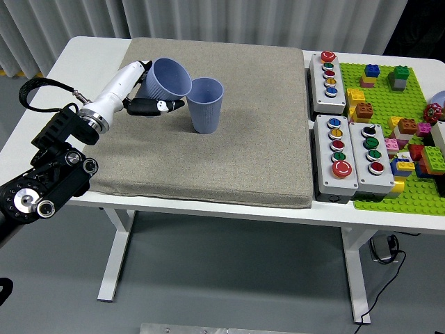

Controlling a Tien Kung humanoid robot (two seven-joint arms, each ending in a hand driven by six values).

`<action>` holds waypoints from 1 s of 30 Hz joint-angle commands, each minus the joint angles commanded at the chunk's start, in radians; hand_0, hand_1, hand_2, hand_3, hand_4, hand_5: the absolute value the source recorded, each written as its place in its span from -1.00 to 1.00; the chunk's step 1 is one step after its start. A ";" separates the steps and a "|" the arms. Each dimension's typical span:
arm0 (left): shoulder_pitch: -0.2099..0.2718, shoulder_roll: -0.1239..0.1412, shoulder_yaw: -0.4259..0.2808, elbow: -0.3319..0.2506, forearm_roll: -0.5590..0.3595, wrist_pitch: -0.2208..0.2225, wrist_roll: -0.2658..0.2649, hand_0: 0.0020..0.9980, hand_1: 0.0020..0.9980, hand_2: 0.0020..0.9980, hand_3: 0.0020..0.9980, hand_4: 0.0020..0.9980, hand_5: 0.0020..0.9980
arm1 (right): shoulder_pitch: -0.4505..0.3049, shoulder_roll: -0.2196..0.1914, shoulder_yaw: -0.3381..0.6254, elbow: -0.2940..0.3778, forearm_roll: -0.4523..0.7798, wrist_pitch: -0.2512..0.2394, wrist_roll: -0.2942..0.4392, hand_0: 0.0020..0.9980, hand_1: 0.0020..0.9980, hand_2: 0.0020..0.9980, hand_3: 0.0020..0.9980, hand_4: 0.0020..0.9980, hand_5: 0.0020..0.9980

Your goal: Pick cup pour cup place

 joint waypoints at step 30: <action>-0.095 -0.009 0.054 0.087 0.050 0.006 0.009 0.10 -0.10 -0.06 -0.05 0.72 -0.47 | 0.011 -0.003 -0.006 0.000 0.008 -0.001 0.000 0.40 0.27 0.19 0.19 -1.00 -0.51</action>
